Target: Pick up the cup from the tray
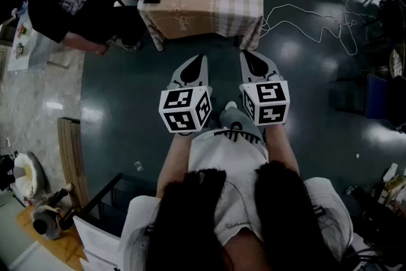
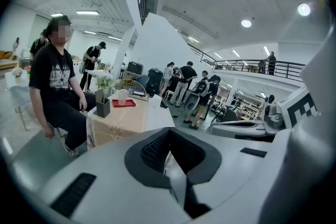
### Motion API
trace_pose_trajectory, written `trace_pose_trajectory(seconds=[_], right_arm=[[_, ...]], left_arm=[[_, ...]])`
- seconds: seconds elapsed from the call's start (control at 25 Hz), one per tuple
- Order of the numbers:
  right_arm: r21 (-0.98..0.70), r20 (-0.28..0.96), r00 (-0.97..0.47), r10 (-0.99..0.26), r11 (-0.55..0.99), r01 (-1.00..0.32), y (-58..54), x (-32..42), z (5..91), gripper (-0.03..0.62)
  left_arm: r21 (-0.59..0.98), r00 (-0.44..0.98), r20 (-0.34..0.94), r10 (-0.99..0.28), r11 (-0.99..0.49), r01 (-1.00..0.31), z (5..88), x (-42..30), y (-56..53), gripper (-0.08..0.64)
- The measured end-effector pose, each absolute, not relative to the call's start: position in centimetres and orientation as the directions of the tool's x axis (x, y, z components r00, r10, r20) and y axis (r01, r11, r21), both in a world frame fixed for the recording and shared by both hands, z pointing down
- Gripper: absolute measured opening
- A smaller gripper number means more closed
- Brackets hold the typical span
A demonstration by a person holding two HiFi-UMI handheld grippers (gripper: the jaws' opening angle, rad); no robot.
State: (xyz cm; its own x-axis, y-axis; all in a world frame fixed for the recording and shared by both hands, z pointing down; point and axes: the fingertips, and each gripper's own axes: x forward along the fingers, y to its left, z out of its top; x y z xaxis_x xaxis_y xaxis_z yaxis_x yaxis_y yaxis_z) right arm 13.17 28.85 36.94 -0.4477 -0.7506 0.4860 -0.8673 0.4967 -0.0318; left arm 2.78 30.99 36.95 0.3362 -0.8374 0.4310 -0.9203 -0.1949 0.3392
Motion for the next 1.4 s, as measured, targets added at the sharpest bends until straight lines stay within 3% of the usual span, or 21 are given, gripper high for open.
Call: trace_pose_trajectory(seconds=[0.44, 0.72, 1.0, 1.12, 1.4], right_arm=[[-0.047, 0.508, -0.468, -0.723, 0.519, -0.853, 27.9, 13.8, 37.3, 0.008], [-0.070, 0.476, -0.462, -0.749, 0.491, -0.868, 26.4, 16.3, 37.2, 0.009], [-0.120, 0.403, -0.560, -0.724, 0.565, -0.816, 25.0, 18.1, 36.2, 0.017], [-0.151, 0.373, -0.608, -0.701, 0.601, -0.785, 24.7, 18.3, 36.0, 0.145], [-0.141, 0.361, -0.652, -0.667, 0.652, -0.745, 23.5, 18.0, 36.2, 0.243]], left_arm=[[0.351, 0.321, 0.452, -0.832, -0.165, -0.922, 36.9, 4.1, 29.6, 0.006], [0.335, 0.301, 0.462, -0.834, -0.150, -0.930, 37.2, 5.4, 28.9, 0.006], [0.310, 0.276, 0.460, -0.844, -0.139, -0.941, 36.6, 8.1, 27.8, 0.006], [0.294, 0.241, 0.452, -0.859, -0.112, -0.949, 36.5, 8.4, 27.7, 0.006], [0.268, 0.191, 0.462, -0.866, -0.069, -0.961, 36.9, 7.8, 26.9, 0.006]])
